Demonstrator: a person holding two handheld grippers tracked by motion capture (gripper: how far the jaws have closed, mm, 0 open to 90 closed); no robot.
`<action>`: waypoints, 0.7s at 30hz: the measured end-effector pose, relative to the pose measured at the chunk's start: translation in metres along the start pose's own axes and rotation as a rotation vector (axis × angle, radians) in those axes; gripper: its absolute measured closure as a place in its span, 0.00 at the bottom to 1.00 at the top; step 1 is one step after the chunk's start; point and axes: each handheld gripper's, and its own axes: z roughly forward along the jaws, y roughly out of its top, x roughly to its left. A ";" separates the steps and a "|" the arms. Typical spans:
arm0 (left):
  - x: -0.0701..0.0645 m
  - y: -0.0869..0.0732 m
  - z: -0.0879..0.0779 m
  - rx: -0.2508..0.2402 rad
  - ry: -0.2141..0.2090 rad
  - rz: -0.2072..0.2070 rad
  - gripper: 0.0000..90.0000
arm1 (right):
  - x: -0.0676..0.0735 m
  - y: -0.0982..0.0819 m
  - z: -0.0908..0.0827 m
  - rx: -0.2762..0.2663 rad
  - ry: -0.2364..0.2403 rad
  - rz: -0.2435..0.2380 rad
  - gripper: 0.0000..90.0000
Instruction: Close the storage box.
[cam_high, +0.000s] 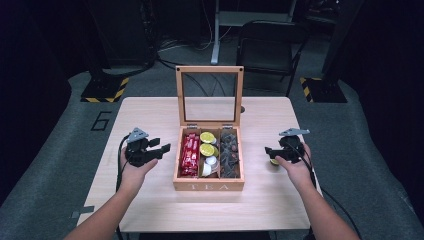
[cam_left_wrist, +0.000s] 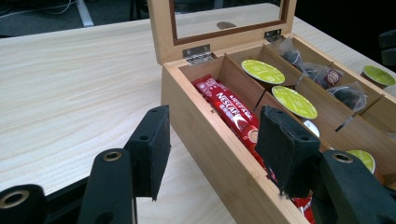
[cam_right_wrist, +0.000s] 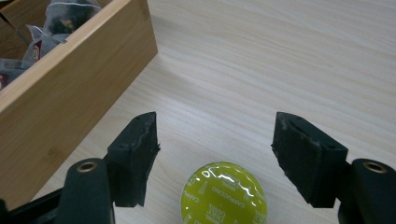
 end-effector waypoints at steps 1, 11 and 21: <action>0.000 0.000 0.000 0.000 0.001 -0.001 0.50 | 0.000 0.001 -0.001 0.003 0.005 -0.011 0.34; 0.000 0.001 0.000 0.000 0.001 -0.011 0.50 | 0.009 0.014 -0.001 -0.009 0.022 -0.033 0.35; -0.001 0.010 -0.006 -0.022 0.011 -0.012 0.50 | 0.025 0.031 -0.005 -0.018 0.045 -0.077 0.37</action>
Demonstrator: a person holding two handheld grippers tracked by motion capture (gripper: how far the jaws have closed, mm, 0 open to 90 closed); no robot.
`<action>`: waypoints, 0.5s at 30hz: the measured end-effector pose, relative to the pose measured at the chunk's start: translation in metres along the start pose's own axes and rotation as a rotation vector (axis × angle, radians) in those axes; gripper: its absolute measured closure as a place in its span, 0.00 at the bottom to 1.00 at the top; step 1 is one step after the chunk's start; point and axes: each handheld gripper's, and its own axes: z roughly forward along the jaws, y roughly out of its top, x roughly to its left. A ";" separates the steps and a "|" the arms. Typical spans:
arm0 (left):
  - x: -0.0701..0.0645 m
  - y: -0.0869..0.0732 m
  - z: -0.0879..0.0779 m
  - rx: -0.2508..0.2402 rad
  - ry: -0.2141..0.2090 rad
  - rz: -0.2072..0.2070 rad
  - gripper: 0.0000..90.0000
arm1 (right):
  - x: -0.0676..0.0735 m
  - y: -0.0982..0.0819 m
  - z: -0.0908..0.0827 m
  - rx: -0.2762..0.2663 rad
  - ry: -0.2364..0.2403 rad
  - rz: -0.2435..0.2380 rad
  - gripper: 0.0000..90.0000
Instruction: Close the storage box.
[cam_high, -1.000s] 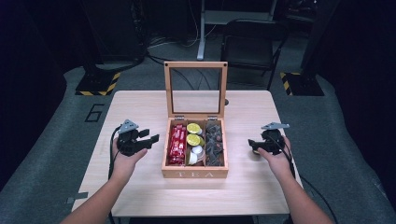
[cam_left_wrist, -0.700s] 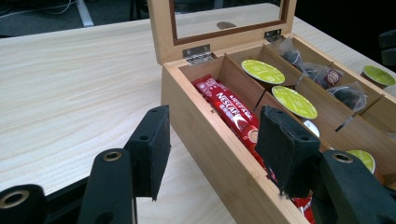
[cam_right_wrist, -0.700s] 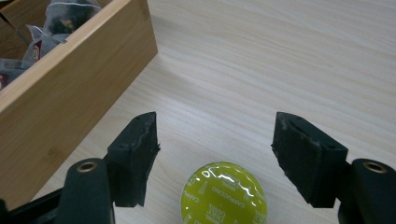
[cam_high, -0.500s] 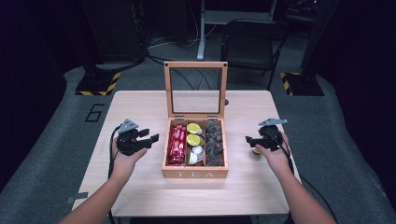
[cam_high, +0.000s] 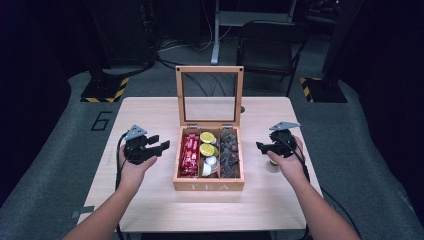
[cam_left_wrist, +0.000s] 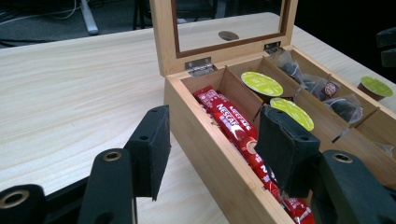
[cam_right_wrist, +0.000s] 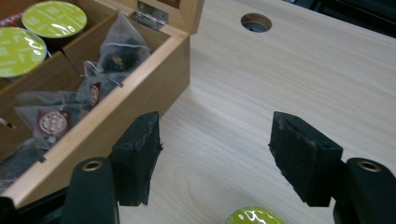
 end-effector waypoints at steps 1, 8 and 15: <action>0.000 0.000 0.000 -0.005 0.001 -0.004 0.50 | 0.002 0.002 0.000 0.001 0.003 0.003 0.37; 0.001 0.002 0.000 -0.004 0.002 0.000 0.50 | 0.009 0.023 0.004 -0.022 0.014 0.006 0.37; 0.003 0.002 -0.003 -0.003 0.009 0.002 0.50 | 0.019 0.045 0.012 -0.036 0.033 -0.004 0.37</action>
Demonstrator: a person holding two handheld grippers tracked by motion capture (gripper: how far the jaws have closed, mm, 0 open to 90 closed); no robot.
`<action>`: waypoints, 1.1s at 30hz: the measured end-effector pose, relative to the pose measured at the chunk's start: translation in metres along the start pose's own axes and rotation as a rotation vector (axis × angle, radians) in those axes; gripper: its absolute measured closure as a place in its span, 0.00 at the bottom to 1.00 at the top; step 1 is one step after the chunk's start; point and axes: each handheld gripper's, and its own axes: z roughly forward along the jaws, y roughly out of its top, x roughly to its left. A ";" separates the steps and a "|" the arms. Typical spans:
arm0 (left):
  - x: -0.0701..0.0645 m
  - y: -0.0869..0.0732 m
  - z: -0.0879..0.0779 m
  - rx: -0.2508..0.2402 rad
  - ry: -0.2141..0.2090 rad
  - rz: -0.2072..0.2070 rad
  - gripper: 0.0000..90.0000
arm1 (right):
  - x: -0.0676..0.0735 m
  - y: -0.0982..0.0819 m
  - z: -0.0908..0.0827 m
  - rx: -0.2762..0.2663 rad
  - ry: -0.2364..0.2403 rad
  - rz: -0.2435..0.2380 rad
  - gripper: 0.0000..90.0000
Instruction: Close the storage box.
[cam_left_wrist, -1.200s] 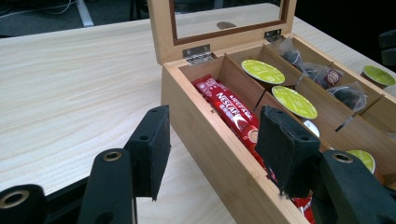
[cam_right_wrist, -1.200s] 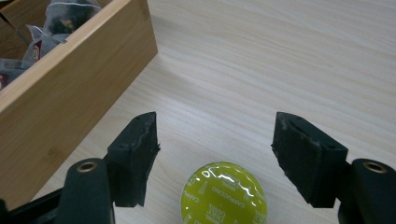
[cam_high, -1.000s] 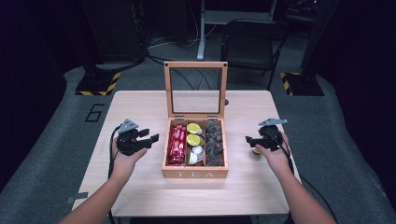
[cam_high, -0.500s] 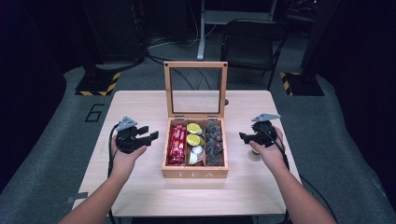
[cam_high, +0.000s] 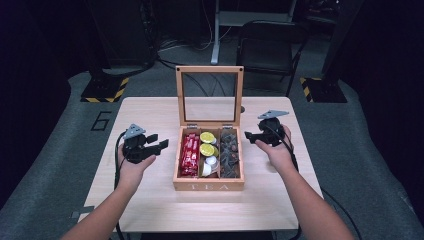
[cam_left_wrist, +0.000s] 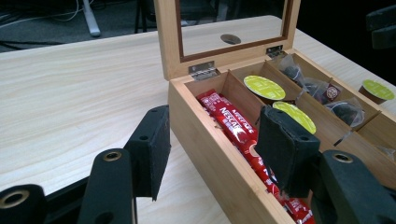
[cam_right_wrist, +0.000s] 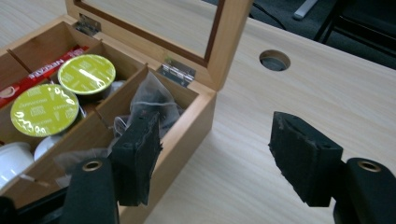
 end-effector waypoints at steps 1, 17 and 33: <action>0.000 0.000 0.000 -0.002 0.002 -0.002 0.50 | 0.001 0.003 0.001 -0.003 0.000 -0.003 0.37; 0.000 0.000 0.000 -0.002 -0.006 0.008 0.50 | 0.003 0.037 0.024 -0.004 0.015 0.030 0.35; -0.002 0.000 0.002 0.016 -0.015 0.023 0.50 | -0.001 0.051 0.044 0.009 -0.004 0.045 0.34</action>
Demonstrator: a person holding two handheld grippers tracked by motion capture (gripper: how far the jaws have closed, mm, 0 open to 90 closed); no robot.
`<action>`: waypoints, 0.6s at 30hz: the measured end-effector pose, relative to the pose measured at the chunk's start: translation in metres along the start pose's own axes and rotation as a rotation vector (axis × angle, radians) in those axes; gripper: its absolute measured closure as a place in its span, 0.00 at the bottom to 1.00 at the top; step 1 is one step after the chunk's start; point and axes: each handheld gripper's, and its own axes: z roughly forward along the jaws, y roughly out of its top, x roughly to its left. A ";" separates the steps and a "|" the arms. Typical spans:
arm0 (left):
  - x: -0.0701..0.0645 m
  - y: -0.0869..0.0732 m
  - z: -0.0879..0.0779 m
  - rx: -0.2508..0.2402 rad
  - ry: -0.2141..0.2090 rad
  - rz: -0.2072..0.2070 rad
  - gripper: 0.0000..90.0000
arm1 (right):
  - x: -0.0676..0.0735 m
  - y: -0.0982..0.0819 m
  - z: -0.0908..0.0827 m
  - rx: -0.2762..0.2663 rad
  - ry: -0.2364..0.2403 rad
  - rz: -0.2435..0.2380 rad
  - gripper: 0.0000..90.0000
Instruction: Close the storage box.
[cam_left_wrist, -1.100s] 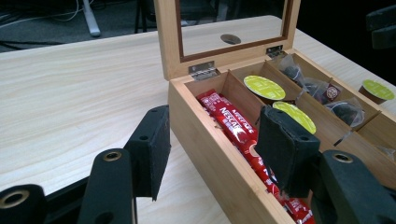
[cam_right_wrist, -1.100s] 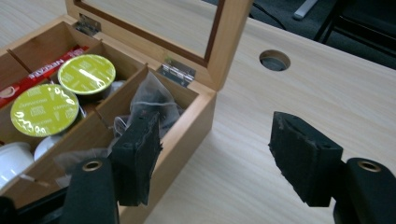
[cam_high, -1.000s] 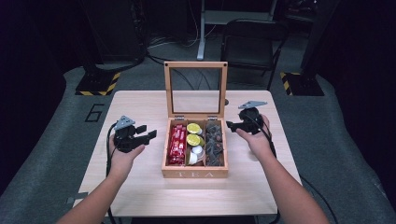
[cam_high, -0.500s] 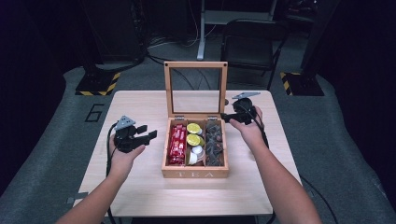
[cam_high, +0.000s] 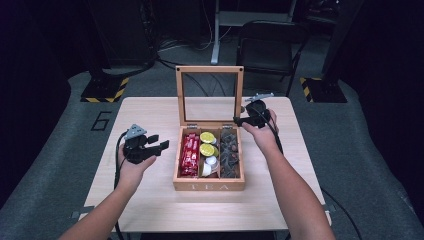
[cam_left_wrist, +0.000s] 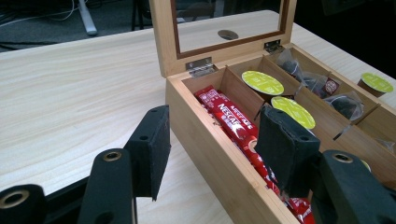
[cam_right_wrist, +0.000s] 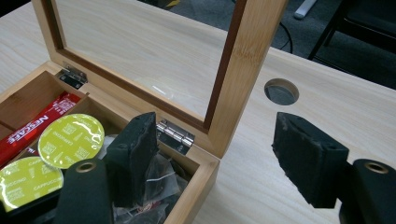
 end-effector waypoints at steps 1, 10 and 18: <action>0.000 0.000 0.000 -0.001 0.000 0.001 0.50 | 0.000 0.002 0.003 -0.001 -0.001 0.003 0.34; 0.001 0.000 0.002 -0.003 -0.003 -0.001 0.50 | 0.001 0.010 0.011 0.004 -0.010 0.017 0.34; 0.002 0.000 0.002 -0.004 -0.003 0.000 0.50 | 0.000 0.017 0.015 0.004 -0.016 0.025 0.34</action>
